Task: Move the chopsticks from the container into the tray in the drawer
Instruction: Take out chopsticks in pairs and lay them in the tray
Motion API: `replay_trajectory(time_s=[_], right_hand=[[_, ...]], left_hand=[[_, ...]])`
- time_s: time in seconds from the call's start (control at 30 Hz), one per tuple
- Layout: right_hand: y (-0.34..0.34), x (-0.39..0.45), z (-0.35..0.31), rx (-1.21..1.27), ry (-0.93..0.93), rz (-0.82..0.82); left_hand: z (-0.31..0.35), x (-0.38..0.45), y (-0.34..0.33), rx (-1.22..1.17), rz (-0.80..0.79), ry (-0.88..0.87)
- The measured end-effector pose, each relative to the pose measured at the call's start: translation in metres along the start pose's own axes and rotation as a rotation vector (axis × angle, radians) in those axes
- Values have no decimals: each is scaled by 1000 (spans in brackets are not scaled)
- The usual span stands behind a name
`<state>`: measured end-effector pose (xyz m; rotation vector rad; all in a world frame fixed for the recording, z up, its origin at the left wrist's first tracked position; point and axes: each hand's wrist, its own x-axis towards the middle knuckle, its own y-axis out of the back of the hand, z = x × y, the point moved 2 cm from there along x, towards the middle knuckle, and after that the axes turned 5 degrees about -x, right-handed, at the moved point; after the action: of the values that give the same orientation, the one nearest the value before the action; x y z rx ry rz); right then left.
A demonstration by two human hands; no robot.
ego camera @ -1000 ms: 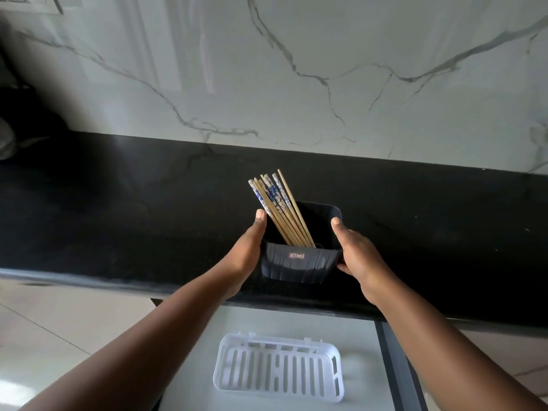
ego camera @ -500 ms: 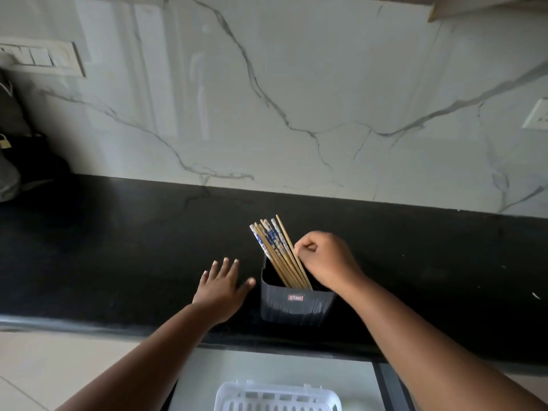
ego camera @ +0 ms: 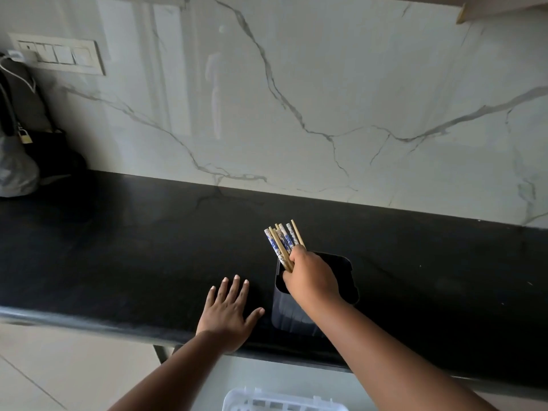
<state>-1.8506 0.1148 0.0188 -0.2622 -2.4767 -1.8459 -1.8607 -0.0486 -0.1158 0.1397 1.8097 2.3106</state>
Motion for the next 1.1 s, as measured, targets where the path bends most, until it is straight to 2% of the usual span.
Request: replay_trajectory(time_s=[0.43,0.63,0.7,0.8,0.87,0.97,1.03,1.1], right_hand=[[-5,8,0,-26,-79,8],[7,11,8,13,-84,-72],[23,17,14,55,-46,-93],[57,27,23,282,28,-159],[85,32,26,464,51,-167],[129,40,25,669,73,-167],[154,46,21,761,86,-164],[172,50,15,843,97,-162]], left_hand=[[-2,1,-1,-10,9,-2],[-3,1,0,-26,-12,-7],[-2,2,1,-17,-50,-12],[1,6,10,-63,-179,49],[4,14,35,-160,-163,114],[17,30,101,-399,181,57],[38,29,157,-712,330,-81],[65,21,202,-1038,238,-212]])
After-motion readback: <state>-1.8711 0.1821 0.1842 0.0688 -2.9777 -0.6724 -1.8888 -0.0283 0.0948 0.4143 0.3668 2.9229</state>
